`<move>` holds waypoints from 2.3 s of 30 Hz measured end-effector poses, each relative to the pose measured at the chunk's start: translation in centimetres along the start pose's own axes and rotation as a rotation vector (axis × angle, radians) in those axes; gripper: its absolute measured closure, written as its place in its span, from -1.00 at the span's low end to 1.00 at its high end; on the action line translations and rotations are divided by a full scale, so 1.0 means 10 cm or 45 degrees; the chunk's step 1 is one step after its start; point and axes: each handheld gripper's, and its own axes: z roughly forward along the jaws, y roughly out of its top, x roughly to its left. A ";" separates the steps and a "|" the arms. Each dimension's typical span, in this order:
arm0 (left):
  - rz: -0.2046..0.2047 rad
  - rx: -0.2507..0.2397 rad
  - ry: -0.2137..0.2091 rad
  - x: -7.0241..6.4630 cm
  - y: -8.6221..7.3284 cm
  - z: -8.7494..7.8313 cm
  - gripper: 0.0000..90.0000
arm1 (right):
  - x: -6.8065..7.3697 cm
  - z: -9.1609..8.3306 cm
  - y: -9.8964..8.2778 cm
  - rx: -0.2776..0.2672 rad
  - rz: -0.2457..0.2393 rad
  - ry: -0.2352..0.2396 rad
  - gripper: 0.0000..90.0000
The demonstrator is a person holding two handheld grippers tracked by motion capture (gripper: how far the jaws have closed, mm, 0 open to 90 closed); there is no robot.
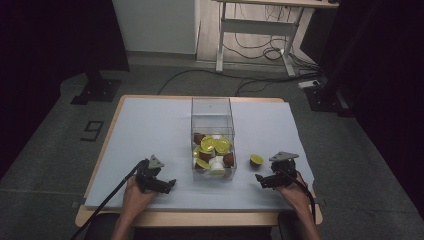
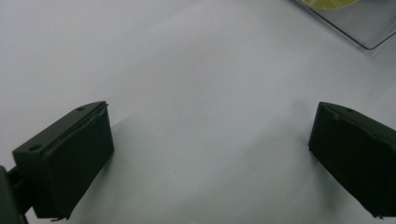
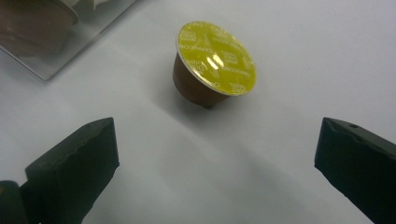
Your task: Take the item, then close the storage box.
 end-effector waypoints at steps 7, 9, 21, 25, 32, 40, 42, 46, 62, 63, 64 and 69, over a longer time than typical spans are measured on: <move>0.000 -0.001 0.000 0.00 0.00 0.00 -1.00 | -0.02 0.10 -0.11 0.010 0.028 -0.003 -1.00; 0.000 0.000 -0.001 0.00 0.00 0.00 -1.00 | -0.02 0.13 -0.14 0.010 0.035 0.002 -1.00; -0.001 0.000 -0.002 0.00 0.00 0.00 -1.00 | -0.05 0.20 -0.27 -0.049 0.071 0.045 -1.00; -0.001 0.000 -0.001 0.00 0.00 0.00 -1.00 | -0.05 0.21 -0.27 -0.050 0.071 0.047 -1.00; 0.000 0.000 -0.001 0.00 0.00 0.00 -1.00 | -0.05 0.21 -0.27 -0.050 0.072 0.048 -1.00; 0.006 -0.003 0.000 0.00 0.00 0.00 -1.00 | -0.05 0.20 -0.27 -0.045 0.069 0.046 -1.00; 0.011 -0.006 -0.001 -0.01 0.00 -0.01 -0.98 | -0.04 0.20 -0.26 -0.042 0.068 0.043 -1.00; 0.023 -0.013 0.004 -0.03 -0.01 -0.03 -0.88 | -0.03 0.19 -0.24 -0.027 0.060 0.035 -0.97; 0.073 -0.023 -0.121 -0.27 0.08 -0.20 -0.97 | 0.08 0.01 -0.16 -0.083 0.036 0.068 -0.87; 0.087 -0.031 -0.111 -0.30 0.09 -0.21 -0.94 | 0.09 0.00 -0.16 -0.087 0.029 0.073 -0.86; 0.096 -0.039 -0.108 -0.32 0.09 -0.23 -0.90 | 0.09 -0.02 -0.15 -0.098 0.029 0.084 -0.81; 0.123 -0.095 -0.112 -0.37 0.10 -0.28 -0.67 | 0.12 -0.07 -0.13 -0.122 0.014 0.085 -0.69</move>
